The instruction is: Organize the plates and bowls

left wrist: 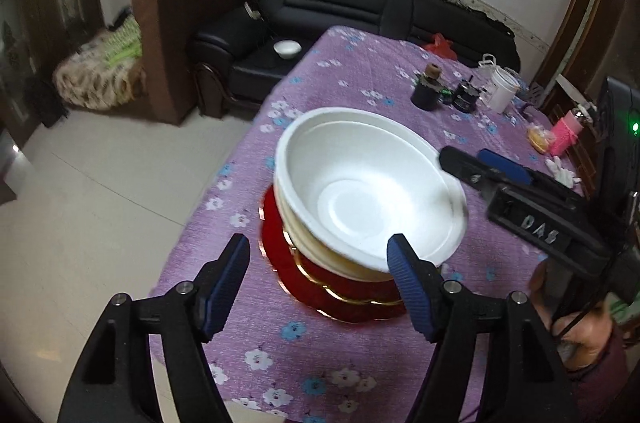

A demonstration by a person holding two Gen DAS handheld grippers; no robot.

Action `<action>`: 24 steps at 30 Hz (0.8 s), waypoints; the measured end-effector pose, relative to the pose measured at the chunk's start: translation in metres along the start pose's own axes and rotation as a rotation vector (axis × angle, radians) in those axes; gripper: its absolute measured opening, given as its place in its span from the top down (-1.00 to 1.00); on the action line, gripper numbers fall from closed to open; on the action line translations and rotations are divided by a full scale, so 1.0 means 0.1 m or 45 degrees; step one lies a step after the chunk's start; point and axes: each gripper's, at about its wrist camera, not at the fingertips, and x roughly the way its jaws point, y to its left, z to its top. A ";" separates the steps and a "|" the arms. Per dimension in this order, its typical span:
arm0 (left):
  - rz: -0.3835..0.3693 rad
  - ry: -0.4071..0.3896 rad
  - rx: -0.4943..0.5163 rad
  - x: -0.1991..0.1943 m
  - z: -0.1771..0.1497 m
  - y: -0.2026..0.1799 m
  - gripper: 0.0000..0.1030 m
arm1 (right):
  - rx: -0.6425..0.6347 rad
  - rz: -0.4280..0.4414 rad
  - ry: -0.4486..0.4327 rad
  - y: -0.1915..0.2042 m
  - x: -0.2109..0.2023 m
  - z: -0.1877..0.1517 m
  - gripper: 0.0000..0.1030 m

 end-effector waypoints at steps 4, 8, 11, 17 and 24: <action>0.141 -0.159 0.049 -0.17 -0.20 -0.11 -0.50 | 0.033 -0.008 -0.052 -0.09 -0.17 -0.06 -0.45; 0.143 -0.242 -0.008 -0.22 -0.26 -0.13 -0.52 | 0.063 -0.004 -0.081 -0.16 -0.31 -0.17 -0.46; 0.066 -0.286 -0.135 -0.25 -0.20 -0.01 -0.52 | 0.083 0.014 -0.089 -0.21 -0.39 -0.24 -0.46; 0.072 -0.248 -0.259 -0.01 -0.03 0.23 -0.55 | 0.107 0.025 -0.084 -0.31 -0.46 -0.35 -0.48; 0.094 -0.132 -0.282 0.31 -0.09 0.35 -0.55 | 0.131 0.050 -0.065 -0.34 -0.45 -0.41 -0.49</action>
